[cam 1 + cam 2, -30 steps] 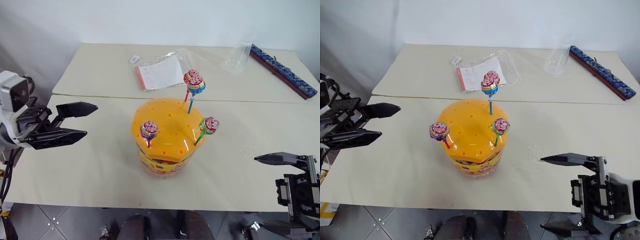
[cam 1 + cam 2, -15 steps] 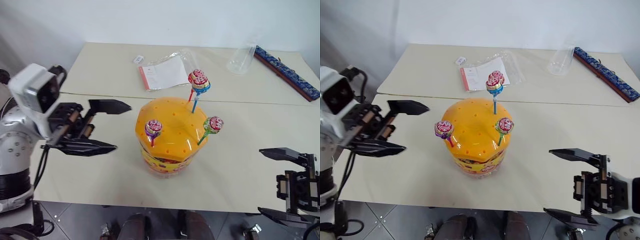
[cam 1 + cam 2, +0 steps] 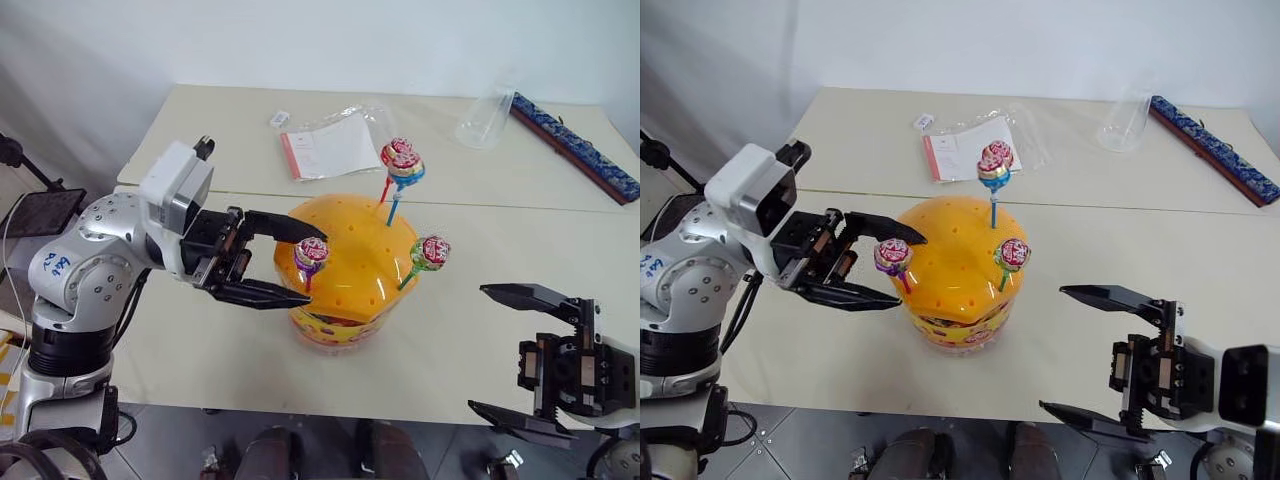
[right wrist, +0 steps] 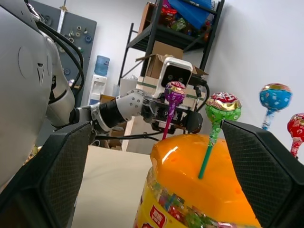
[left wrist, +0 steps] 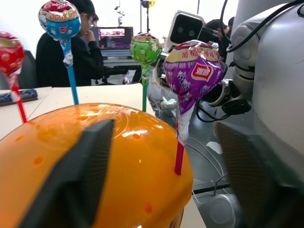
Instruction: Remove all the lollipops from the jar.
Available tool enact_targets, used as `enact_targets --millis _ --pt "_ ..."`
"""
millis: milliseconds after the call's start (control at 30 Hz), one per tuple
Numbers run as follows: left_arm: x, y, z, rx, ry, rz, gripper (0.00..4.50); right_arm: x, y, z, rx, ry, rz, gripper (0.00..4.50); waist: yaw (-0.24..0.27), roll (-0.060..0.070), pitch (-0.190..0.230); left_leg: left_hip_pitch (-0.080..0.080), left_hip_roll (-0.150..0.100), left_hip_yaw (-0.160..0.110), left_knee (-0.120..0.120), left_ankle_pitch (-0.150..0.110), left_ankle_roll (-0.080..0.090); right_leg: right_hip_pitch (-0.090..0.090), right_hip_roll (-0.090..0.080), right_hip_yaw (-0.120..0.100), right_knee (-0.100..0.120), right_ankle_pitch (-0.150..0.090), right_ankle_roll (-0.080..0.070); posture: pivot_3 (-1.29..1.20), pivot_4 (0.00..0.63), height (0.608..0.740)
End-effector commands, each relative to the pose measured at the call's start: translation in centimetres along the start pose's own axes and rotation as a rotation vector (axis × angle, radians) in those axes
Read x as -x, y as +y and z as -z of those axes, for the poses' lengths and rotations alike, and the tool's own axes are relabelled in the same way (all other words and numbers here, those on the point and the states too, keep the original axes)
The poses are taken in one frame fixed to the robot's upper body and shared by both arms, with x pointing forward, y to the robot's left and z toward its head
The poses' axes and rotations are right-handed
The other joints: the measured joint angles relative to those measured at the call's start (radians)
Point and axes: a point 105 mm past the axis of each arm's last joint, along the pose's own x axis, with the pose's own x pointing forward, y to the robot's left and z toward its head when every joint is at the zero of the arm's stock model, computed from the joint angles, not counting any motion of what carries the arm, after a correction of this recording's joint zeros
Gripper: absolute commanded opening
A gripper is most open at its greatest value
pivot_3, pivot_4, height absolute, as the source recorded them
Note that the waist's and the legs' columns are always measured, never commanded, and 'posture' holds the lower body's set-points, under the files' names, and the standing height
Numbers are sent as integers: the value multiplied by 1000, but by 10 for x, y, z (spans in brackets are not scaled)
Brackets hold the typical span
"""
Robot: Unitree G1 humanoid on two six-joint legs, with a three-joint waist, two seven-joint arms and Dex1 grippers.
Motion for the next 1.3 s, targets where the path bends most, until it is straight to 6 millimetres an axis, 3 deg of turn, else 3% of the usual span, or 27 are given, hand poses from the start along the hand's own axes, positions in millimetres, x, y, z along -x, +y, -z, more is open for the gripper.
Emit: enact_targets --millis 33,267,333,433,600,667,767,933,1100,1133,1267,1300 --pt "-5 1 -2 -17 4 14 2067 -5 3 -5 29 -13 -11 4500 0 0 0 0 0 0 0 0 0 0 0 0 0 0 0 0 150 740" --pt "-3 5 -19 -21 -115 15 19 -8 3 -4 27 -19 -9 4500 0 0 0 -1 0 0 1 0 0 0 1 0 0 0 0 0 150 740" --pt "2 6 -30 17 -207 16 19 -12 2 -7 27 -36 -10 4500 -1 0 0 -1 1 0 3 0 0 0 1 0 0 0 0 0 150 740" --pt "28 26 -57 96 -442 -109 19 -21 -1 -14 26 -67 -15 4500 -3 0 0 -1 2 -1 5 0 0 0 1 0 2 0 0 0 150 740" --pt "65 41 -64 134 -516 -302 19 -22 -3 -14 32 -77 -49 4500 -4 0 0 -2 2 -3 6 0 0 0 1 0 4 0 0 0 150 740" --pt "87 47 -54 145 -468 -437 19 -21 -2 -13 37 -70 -76 4500 -4 0 0 -2 2 -3 6 0 0 0 2 0 3 0 0 0 150 740" --pt "149 47 -5 200 -179 -805 19 -15 0 -9 42 -44 -142 4500 -15 0 0 -1 3 -1 5 -1 0 0 4 0 3 0 0 0 150 740" --pt "219 -10 66 371 233 -1100 19 3 3 0 28 22 -222 4500 -27 0 0 0 5 2 -1 -2 -2 -3 5 1 2 -1 -2 0 150 740" --pt "235 -51 103 553 376 -1243 19 36 2 10 -10 158 -306 4500 -12 -3 -1 0 5 0 -1 -6 1 -3 -2 0 1 -1 -2 0 150 740" --pt "235 -55 108 574 396 -1261 19 41 0 11 -14 180 -308 4500 -7 -3 -2 0 4 0 -1 -7 2 -2 -10 0 0 -1 -2 0 150 740" --pt "225 -64 120 630 447 -1255 19 51 -4 15 -27 248 -320 4500 -3 -3 -1 0 2 -1 -1 -9 -1 -1 -14 0 -2 -1 -2 0 150 740" --pt "222 -66 123 642 453 -1254 244 53 -4 17 -29 266 -328 4500 -4 -3 -1 0 2 0 -1 -10 -3 -1 -14 0 -2 -1 -2 0 150 740"
